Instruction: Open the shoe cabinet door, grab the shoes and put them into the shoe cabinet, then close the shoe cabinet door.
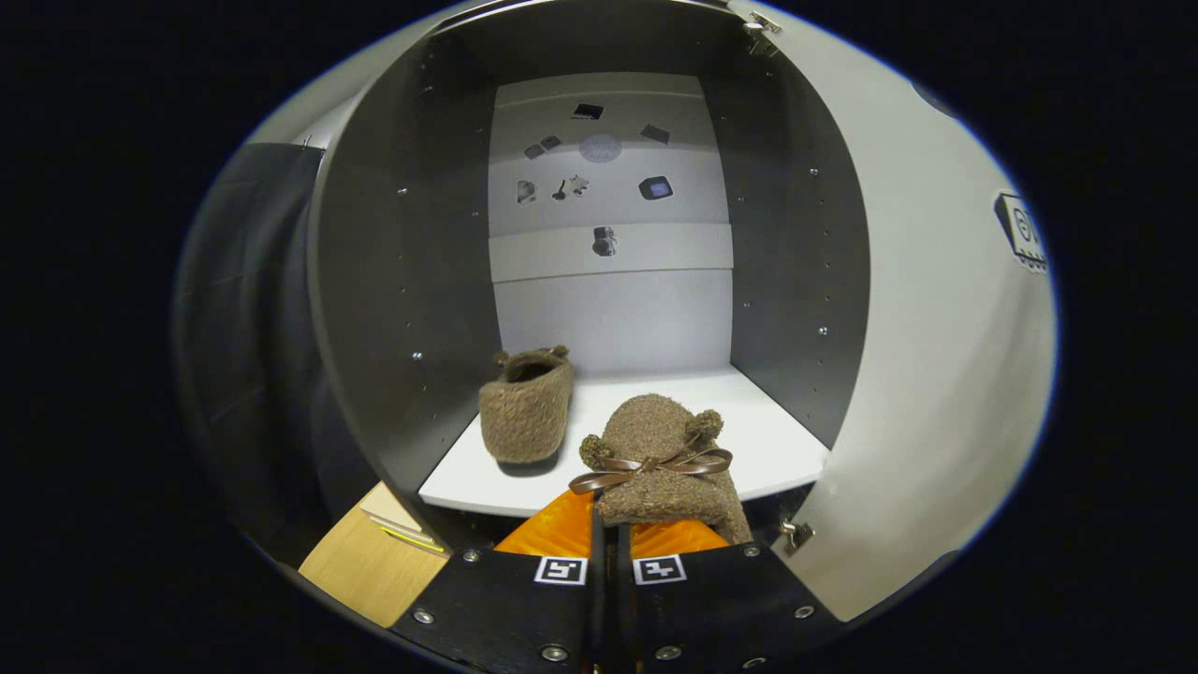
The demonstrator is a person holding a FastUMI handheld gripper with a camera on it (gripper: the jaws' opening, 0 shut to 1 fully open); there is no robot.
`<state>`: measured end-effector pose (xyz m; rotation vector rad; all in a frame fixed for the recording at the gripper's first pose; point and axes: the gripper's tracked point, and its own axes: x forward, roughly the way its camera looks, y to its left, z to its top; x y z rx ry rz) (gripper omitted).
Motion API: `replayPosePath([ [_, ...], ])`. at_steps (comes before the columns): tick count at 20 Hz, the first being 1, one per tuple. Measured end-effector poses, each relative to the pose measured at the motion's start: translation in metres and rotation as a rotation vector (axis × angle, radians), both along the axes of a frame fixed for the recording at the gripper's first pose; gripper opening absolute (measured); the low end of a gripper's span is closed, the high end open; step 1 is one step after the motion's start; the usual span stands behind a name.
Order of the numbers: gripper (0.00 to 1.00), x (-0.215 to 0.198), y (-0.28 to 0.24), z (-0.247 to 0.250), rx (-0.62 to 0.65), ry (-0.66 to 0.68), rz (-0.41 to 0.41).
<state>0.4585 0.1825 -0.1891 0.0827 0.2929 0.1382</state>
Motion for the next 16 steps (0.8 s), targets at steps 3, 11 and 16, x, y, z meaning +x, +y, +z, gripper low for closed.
replayPosePath([
  [3, 0.04, 0.034, -0.001, 0.004, 0.006, 0.007, 0.027],
  [11, 0.04, 0.100, 0.006, 0.002, 0.027, 0.009, 0.073],
  [16, 0.04, 0.139, 0.007, 0.004, 0.045, 0.017, 0.073],
])
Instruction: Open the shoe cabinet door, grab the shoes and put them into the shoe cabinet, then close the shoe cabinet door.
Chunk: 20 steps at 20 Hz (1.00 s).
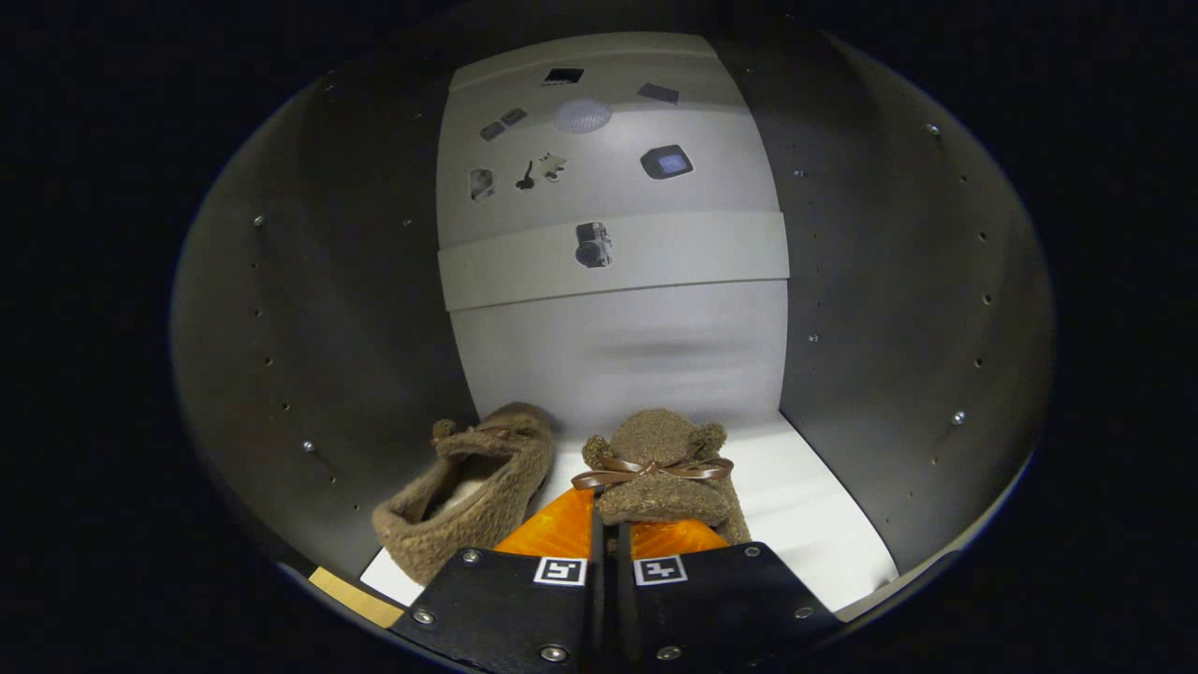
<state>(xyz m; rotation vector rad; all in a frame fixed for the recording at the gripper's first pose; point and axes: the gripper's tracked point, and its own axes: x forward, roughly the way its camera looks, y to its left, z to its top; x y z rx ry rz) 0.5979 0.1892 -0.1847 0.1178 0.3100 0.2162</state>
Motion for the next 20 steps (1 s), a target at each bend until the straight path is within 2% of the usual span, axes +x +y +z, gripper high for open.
replayPosePath([
  [5, 0.09, 0.029, -0.002, -0.010, 0.001, 0.088, -0.033],
  [8, 0.16, 0.026, -0.002, -0.009, 0.032, 0.118, -0.043],
  [11, 0.27, 0.020, 0.009, -0.009, 0.036, 0.147, -0.015],
  [12, 0.38, 0.018, 0.011, -0.007, 0.032, 0.148, -0.018],
  [16, 0.64, 0.001, 0.017, -0.002, 0.020, 0.178, -0.013],
  [20, 0.71, -0.017, 0.015, 0.008, 0.006, 0.169, -0.025],
])
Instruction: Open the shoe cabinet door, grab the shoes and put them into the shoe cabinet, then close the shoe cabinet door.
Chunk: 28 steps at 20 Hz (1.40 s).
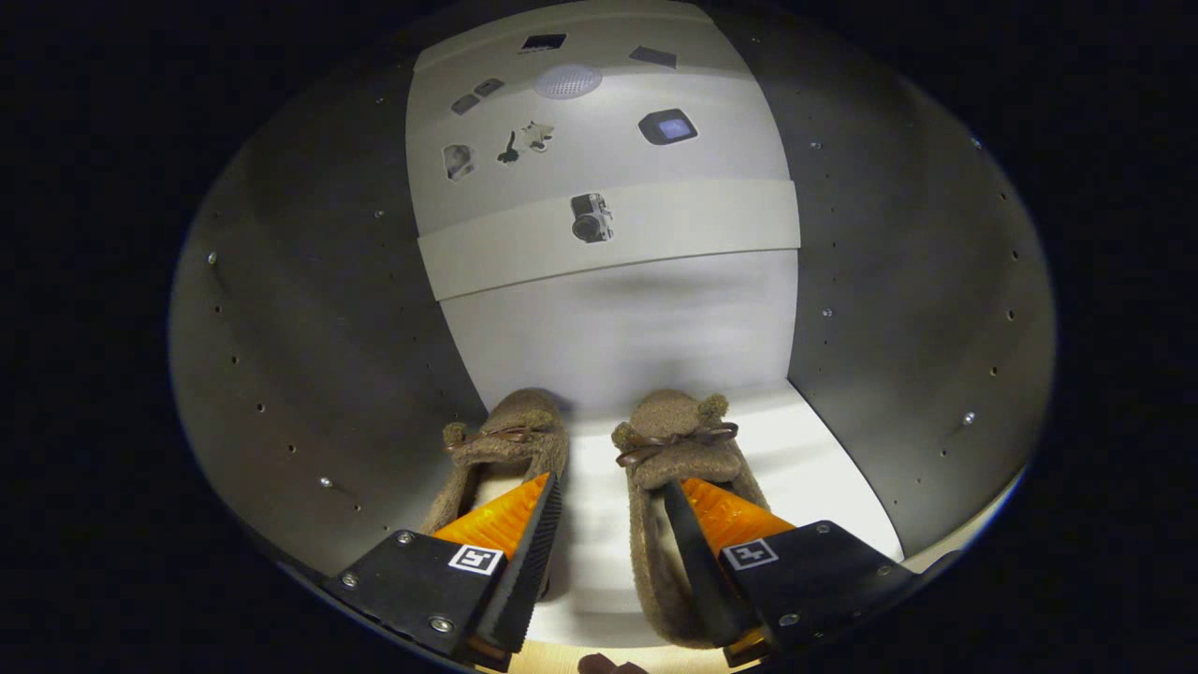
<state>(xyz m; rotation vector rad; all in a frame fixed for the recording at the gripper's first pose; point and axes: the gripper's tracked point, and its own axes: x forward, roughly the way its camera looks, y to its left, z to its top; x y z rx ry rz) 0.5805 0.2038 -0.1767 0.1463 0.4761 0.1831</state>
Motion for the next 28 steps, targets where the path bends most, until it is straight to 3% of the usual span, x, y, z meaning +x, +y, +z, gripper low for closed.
replayPosePath([
  [12, 0.79, -0.096, -0.009, 0.045, -0.061, -0.106, -0.036],
  [18, 0.93, -0.173, -0.020, 0.069, -0.091, -0.171, -0.081],
  [28, 0.93, -0.310, -0.055, 0.103, -0.082, -0.241, -0.076],
])
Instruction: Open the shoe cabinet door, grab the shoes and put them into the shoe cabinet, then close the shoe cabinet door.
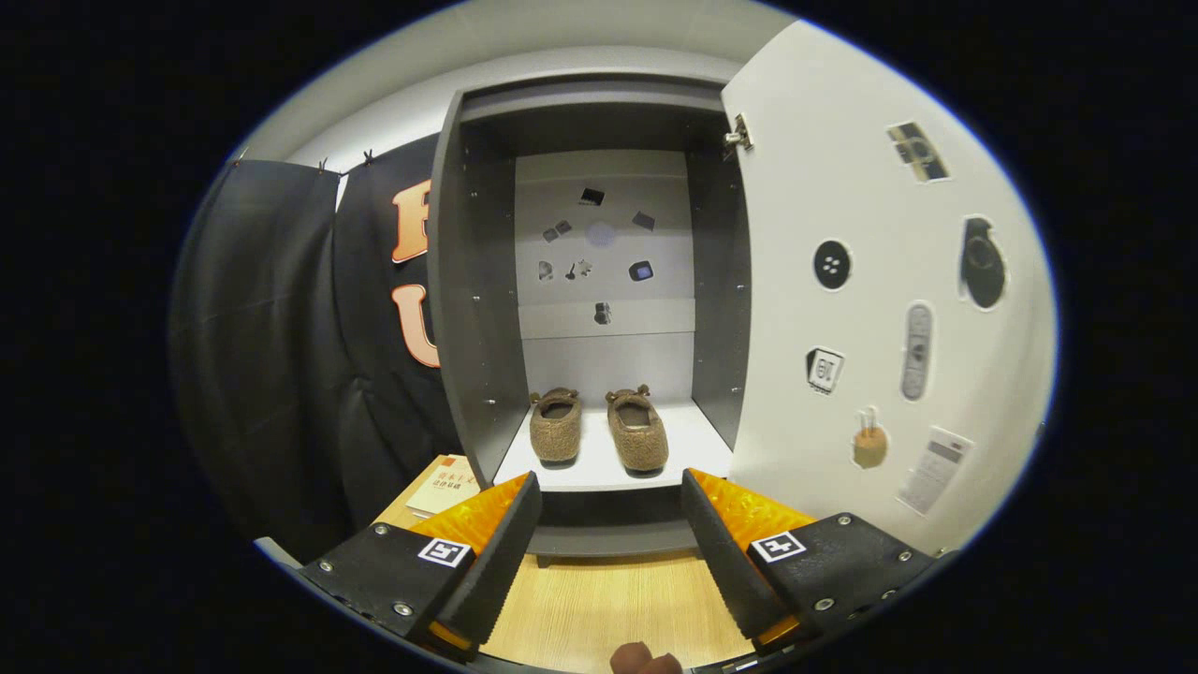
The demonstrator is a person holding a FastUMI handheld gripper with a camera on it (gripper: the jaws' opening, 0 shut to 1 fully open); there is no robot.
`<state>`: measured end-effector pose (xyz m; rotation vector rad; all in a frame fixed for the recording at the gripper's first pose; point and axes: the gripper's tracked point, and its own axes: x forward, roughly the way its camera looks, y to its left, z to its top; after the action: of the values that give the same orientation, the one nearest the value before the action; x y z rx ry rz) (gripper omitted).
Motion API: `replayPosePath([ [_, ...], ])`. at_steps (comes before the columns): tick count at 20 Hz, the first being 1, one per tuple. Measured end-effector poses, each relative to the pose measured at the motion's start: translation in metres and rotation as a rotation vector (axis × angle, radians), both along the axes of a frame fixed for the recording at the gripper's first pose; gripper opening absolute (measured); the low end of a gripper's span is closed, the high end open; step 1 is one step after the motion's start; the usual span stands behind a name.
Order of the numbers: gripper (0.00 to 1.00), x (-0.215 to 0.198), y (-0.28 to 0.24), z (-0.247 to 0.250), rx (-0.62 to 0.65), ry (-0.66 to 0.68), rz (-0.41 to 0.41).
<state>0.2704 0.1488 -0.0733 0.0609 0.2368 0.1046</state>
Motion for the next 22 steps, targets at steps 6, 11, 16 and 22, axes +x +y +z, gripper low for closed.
replayPosePath([
  [6, 0.93, -0.077, -0.048, 0.006, 0.025, -0.008, 0.030],
  [11, 0.93, -0.127, -0.094, 0.003, 0.040, -0.016, 0.046],
  [16, 0.93, -0.154, -0.125, -0.005, 0.077, -0.048, 0.074],
  [22, 0.93, -0.152, -0.183, -0.007, 0.107, -0.093, 0.039],
])
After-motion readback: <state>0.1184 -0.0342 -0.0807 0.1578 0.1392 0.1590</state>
